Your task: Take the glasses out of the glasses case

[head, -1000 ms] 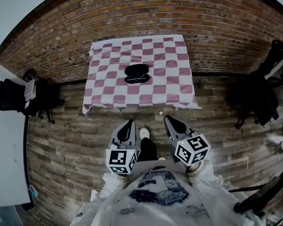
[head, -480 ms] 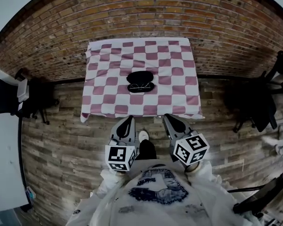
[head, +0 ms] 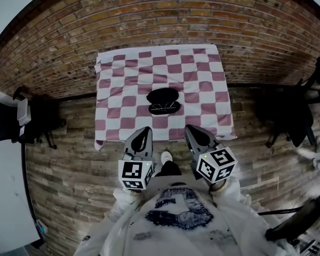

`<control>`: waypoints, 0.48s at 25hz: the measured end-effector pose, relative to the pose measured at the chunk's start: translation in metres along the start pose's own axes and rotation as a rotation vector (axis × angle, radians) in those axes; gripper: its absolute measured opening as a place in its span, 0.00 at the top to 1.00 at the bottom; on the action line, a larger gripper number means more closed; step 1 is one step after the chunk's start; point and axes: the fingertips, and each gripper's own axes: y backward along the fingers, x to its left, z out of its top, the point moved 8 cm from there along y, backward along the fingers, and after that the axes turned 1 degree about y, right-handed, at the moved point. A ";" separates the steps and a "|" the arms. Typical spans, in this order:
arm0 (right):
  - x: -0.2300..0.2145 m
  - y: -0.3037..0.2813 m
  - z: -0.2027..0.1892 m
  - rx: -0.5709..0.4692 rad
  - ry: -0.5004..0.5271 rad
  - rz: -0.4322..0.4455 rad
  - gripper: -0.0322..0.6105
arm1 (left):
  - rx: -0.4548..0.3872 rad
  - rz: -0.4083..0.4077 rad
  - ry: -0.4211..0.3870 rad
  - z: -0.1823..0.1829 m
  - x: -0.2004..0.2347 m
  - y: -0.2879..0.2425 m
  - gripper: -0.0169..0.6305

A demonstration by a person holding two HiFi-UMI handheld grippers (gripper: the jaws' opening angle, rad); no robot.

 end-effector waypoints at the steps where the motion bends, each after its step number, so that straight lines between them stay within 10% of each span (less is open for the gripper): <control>1: 0.000 -0.005 0.001 -0.002 -0.005 -0.004 0.93 | 0.005 -0.013 -0.001 0.001 0.005 -0.004 0.96; 12: 0.003 -0.051 0.014 -0.045 -0.035 -0.062 0.93 | 0.037 -0.122 -0.041 0.009 0.048 -0.046 0.96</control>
